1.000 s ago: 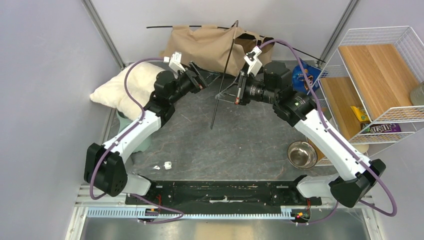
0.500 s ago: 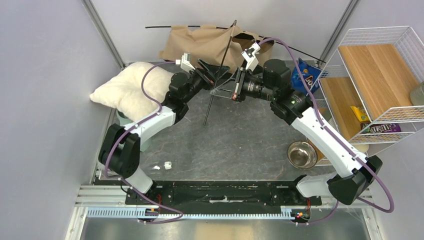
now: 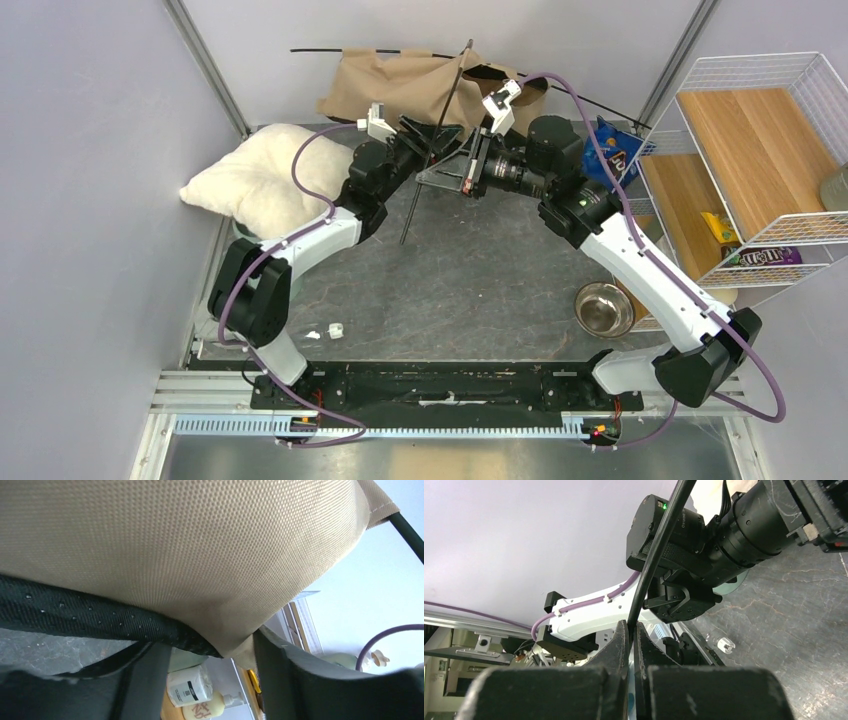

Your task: Set up the pet tent

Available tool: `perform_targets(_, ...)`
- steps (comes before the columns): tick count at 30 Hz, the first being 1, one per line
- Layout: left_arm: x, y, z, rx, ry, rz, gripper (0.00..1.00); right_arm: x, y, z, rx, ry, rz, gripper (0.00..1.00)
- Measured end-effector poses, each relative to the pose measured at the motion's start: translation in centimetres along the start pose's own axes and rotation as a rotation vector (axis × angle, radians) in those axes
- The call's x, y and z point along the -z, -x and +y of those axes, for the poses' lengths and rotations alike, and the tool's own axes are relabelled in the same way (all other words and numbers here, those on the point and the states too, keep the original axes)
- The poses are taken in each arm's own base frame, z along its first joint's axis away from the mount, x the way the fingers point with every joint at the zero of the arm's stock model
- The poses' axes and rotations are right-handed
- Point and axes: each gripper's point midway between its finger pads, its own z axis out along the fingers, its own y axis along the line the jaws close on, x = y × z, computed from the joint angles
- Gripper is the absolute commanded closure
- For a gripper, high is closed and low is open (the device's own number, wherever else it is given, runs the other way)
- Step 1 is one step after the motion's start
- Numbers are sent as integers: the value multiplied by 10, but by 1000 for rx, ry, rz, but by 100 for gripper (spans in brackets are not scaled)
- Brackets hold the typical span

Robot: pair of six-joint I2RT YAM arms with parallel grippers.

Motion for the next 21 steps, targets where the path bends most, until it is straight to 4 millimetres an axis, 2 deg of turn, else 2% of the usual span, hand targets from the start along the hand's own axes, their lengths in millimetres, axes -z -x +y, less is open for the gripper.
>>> perform_targets(3, -3, 4, 1, 12, 11, -18, 51, 0, 1, 1, -3, 6, -3, 100)
perform_targets(8, -9, 7, 0, 29, 20, -33, 81, -2, 1, 0, -10, 4, -2, 100)
perform_targets(12, -10, 8, 2, 37, 28, -33, 98, -3, 0, -4, -11, -5, 3, 100)
perform_targets(16, -10, 7, 3, 38, 36, -29, 98, -3, -2, -10, 7, -26, 7, 100)
perform_targets(21, -8, -1, 11, 24, 73, 13, 98, 2, -10, -36, 54, -119, 8, 100)
